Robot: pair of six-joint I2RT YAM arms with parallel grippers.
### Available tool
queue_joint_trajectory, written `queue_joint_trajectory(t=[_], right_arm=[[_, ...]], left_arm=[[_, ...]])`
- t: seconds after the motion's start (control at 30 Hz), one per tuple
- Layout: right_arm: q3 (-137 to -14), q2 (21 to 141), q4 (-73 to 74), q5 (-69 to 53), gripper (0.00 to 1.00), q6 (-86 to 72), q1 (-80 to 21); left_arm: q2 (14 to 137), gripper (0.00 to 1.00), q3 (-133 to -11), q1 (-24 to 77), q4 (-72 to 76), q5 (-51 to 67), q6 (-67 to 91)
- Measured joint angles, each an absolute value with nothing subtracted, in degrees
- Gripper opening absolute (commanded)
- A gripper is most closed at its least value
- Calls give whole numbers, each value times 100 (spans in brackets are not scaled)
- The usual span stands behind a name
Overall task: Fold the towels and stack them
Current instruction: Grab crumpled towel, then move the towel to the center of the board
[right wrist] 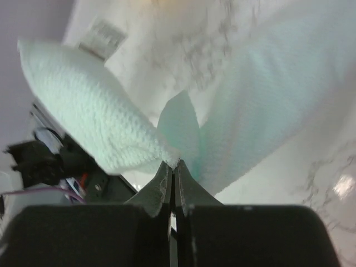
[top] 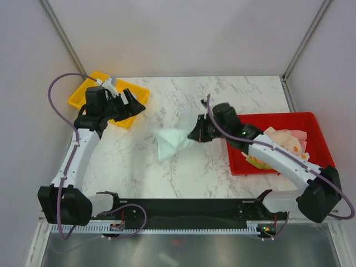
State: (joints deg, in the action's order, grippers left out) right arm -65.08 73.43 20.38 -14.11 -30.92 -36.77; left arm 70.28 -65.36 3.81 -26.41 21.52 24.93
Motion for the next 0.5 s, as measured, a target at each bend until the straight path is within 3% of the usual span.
queue_joint_trajectory(t=[0.17,0.23,0.27,0.3,0.4,0.5], right_arm=[[-4799,7894,1662,-1179,10,-3179,-4252],[-4633,7970,1699,-1063,21,-3183,-4268],[-4628,7944,1734,-980,34,-3173,-4265],[-4639,7883,1737,-895,40,-3166,-4263],[-4772,7561,1973,-672,54,-3037,-4261],[-5166,7356,2246,-458,61,-2897,-4259]], left_arm=[[7015,86,-6128,364,-2508,2353,2504],[6984,86,-5894,373,-2512,2408,2504],[6954,85,-5771,379,-2502,2416,2504],[6921,85,-5664,390,-2504,2416,2504],[6785,84,-5297,469,-2512,2412,2504],[6711,84,-5054,648,-2493,2386,2508]])
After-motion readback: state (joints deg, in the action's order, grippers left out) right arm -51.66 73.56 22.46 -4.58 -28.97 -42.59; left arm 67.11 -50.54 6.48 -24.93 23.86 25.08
